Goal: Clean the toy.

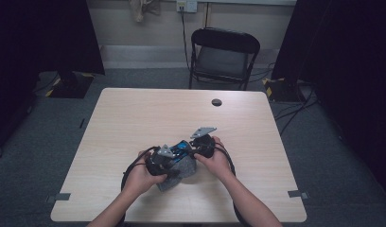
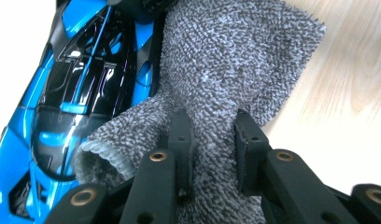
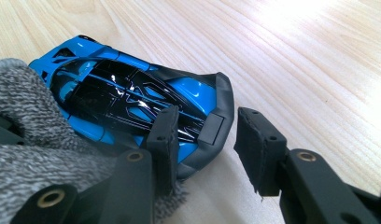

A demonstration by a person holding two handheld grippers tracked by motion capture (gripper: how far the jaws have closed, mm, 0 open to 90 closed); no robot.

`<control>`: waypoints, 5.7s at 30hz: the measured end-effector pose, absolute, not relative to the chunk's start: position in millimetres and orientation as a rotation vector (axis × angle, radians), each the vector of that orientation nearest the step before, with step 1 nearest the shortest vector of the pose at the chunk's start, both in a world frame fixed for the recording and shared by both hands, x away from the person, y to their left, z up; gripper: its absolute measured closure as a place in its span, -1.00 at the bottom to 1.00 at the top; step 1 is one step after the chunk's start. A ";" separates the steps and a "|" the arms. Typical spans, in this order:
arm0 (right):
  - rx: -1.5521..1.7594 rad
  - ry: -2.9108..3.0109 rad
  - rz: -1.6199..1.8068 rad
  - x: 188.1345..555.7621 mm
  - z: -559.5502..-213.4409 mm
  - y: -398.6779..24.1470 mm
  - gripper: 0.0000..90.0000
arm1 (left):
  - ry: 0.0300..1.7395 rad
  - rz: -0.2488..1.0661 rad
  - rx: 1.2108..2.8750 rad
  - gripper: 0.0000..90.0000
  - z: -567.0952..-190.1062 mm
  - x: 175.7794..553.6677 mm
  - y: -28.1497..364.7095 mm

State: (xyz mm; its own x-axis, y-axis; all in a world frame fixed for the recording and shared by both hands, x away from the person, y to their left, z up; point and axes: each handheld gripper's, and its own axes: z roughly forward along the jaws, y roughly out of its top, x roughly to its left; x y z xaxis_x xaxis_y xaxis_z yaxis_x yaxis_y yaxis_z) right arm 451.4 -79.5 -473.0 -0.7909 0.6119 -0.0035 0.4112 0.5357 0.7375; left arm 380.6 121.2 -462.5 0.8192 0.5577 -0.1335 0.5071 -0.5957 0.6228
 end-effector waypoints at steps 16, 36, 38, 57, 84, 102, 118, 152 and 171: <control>0.854 2.516 1.099 451.2 -472.6 -79.0 0.33 | 0.814 0.087 2.330 0.61 -461.3 366.2 147.7; 0.853 2.518 1.093 451.4 -472.2 -78.0 0.33 | 0.800 0.038 2.280 0.61 -454.0 352.4 163.3; 0.852 2.517 1.092 451.3 -472.2 -77.9 0.33 | 0.771 0.034 2.286 0.61 -452.1 355.4 150.1; 0.865 2.513 1.108 451.2 -473.1 -79.4 0.33 | 0.742 0.038 2.290 0.61 -466.2 384.4 102.5; 0.860 2.516 1.109 451.0 -473.1 -78.9 0.33 | 0.799 0.078 2.290 0.61 -461.1 375.1 137.6; 0.857 2.516 1.100 450.9 -472.6 -78.1 0.33 | 0.839 0.081 2.300 0.61 -459.4 355.3 175.7; 0.851 2.508 1.099 450.0 -472.7 -77.8 0.32 | 0.868 0.076 2.305 0.61 -458.1 343.5 199.4; 0.944 2.464 1.073 452.4 -465.2 -94.1 -0.51 | 0.799 0.038 2.294 0.61 -455.1 338.4 188.1; 1.011 2.460 1.076 445.9 -472.5 -161.6 -0.67 | 0.692 0.009 2.283 0.61 -446.7 354.1 133.9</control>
